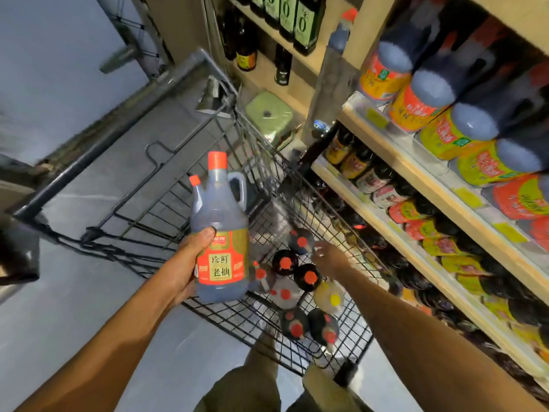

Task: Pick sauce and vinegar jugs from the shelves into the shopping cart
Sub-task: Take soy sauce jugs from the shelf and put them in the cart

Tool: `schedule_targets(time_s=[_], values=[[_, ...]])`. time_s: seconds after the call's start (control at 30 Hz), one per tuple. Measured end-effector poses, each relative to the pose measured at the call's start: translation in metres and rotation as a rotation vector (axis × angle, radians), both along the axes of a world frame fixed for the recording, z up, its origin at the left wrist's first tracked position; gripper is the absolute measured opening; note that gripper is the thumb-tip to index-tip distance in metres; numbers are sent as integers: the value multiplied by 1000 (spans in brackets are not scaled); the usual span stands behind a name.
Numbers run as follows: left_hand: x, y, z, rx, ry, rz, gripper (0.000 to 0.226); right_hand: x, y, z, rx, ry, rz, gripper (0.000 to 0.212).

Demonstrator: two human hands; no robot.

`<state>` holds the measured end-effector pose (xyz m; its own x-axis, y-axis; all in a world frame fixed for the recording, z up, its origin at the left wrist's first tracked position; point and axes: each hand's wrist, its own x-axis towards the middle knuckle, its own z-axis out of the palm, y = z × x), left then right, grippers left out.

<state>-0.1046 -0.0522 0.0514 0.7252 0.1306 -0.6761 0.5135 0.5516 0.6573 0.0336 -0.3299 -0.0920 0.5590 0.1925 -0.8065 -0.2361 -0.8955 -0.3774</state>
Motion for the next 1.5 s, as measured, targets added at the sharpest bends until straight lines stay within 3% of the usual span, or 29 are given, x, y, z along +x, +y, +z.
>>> schedule_targets(time_s=[0.17,0.3,0.83,0.93,1.07,1.1,1.23,1.37,1.5], values=[[-7,9,-13,33,9,11,108,-6,27,-20,-50,32,-55,45],[-12,16,-16,31,27,33,116,-9,32,-35,-176,-162,29,47],[-25,20,-29,69,61,-9,111,17,30,-55,-12,-270,-72,36],[-20,20,-23,65,44,-13,115,24,16,-35,41,-305,-55,48],[-8,15,-8,53,33,-43,117,26,-1,21,242,-382,-38,11],[-4,13,-4,55,34,-44,118,28,-2,38,283,-404,-29,11],[14,4,14,38,-13,-55,109,37,1,114,522,-502,-8,29],[33,-8,35,19,-90,-85,106,45,-6,172,608,-508,-182,30],[53,-24,60,5,-165,-164,114,48,-10,218,795,-431,-433,55]])
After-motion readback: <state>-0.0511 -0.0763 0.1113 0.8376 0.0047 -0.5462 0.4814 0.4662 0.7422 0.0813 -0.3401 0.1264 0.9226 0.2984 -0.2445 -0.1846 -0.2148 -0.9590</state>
